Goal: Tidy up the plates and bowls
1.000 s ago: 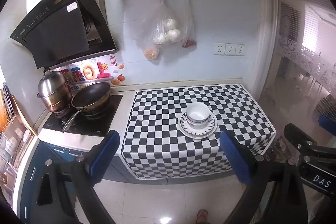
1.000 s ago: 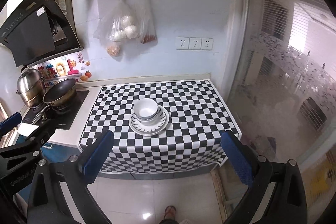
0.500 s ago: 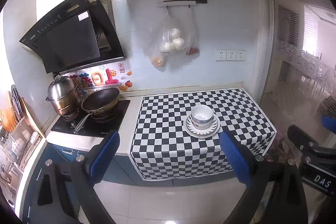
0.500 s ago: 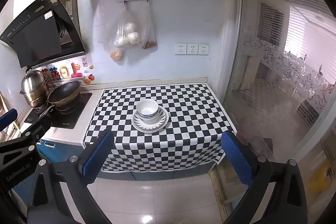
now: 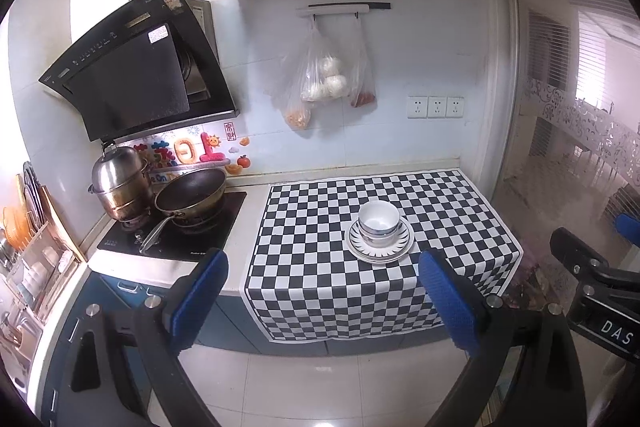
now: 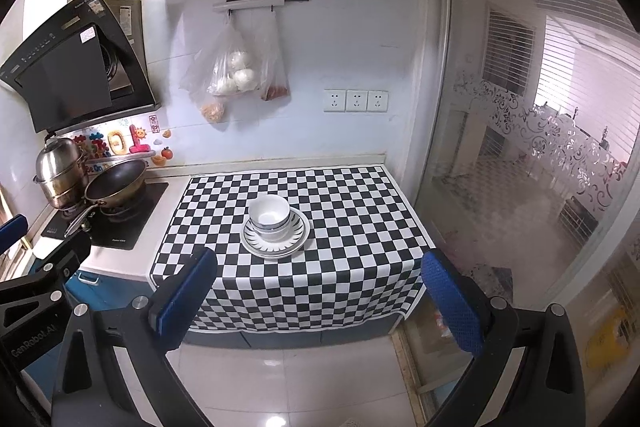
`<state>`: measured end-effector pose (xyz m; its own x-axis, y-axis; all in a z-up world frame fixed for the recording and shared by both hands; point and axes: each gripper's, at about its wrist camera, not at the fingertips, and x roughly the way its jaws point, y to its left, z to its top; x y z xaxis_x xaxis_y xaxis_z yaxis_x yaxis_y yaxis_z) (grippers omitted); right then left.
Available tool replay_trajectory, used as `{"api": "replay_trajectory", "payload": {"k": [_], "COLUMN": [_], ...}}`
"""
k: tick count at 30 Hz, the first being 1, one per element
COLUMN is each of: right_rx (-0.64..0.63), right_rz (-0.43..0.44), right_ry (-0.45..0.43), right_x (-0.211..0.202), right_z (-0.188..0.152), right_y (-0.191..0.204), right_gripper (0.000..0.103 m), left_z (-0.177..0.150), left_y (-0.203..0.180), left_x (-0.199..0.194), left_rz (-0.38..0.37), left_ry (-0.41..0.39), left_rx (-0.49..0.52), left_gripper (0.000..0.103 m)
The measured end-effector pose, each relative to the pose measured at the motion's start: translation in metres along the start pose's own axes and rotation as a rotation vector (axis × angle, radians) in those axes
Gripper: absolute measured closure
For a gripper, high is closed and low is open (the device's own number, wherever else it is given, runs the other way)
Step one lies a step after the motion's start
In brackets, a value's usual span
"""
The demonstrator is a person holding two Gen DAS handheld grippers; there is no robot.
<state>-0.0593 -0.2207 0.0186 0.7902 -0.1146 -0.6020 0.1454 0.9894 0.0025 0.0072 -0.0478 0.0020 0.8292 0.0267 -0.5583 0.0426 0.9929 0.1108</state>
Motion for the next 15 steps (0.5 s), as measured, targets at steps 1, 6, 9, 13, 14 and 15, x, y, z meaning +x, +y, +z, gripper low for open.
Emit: {"api": "replay_trajectory", "payload": {"k": [1,6,9,13,14,15], "right_rx": [-0.001,0.001,0.002,0.003,0.002,0.002], "right_rz": [-0.001,0.0,-0.001,-0.003,-0.002,-0.002], "right_ry": [-0.001,0.0,0.002,0.007,0.008,0.008], "right_x": [-0.0004,0.0004,0.0017,0.0032,0.0045,0.0044], "right_z": [-0.0001,-0.0004,-0.0004,-0.0008,-0.0001,-0.0004], "right_y": [-0.0001,-0.0018,-0.0044,-0.0071,-0.0077,-0.0072], "right_gripper": [0.0,0.0,0.0,0.0,0.0,0.0], "left_z": [-0.0001,0.0002,-0.0003,-0.0007,-0.0007,-0.0007], "left_y": [-0.0002,0.0007,-0.0013,-0.0021,-0.0023,-0.0025], "left_x": [-0.0002,0.0006,0.0011,0.0011,0.0011,0.0009], "left_rz": [0.0,0.001,0.0,0.0,0.001,0.002], "left_ry": [0.0,0.001,0.003,0.006,0.007,0.007], "left_rx": [0.0,0.004,0.003,0.003,0.004,0.004], "left_gripper": [0.005,0.005,0.005,0.005,0.005,0.005]}}
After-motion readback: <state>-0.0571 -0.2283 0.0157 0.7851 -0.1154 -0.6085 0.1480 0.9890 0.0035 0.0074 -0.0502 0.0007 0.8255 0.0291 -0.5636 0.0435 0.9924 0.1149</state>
